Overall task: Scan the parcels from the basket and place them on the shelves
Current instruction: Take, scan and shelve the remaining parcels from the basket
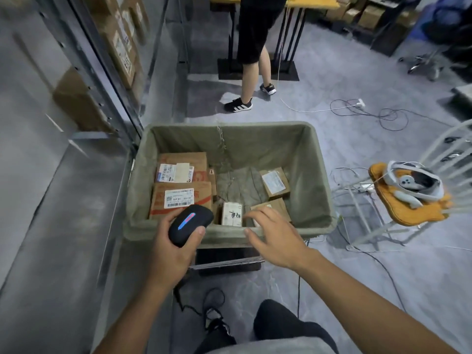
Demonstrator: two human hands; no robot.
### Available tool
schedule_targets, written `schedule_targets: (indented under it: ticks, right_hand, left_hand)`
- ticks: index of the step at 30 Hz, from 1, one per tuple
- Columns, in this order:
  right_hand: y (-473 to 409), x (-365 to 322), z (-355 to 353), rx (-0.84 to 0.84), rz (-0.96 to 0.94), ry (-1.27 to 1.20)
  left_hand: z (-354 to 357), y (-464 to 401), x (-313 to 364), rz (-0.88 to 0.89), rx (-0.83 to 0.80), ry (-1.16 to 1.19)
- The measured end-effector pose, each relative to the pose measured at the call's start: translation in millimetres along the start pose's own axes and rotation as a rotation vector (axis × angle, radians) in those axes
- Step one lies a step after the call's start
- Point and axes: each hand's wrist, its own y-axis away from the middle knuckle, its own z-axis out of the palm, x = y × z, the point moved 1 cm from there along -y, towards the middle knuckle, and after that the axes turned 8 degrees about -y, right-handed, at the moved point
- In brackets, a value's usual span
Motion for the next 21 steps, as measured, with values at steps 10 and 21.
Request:
schedule_targets:
  ticks: [10, 21]
  right_hand:
    - [-74, 60, 8, -0.093, 0.167, -0.025]
    - [-150, 101, 107, -0.286, 0.460, -0.095]
  left_hand:
    - [30, -47, -7, -0.069, -0.049, -0.051]
    - [57, -67, -7, -0.144, -0.012, -0.088]
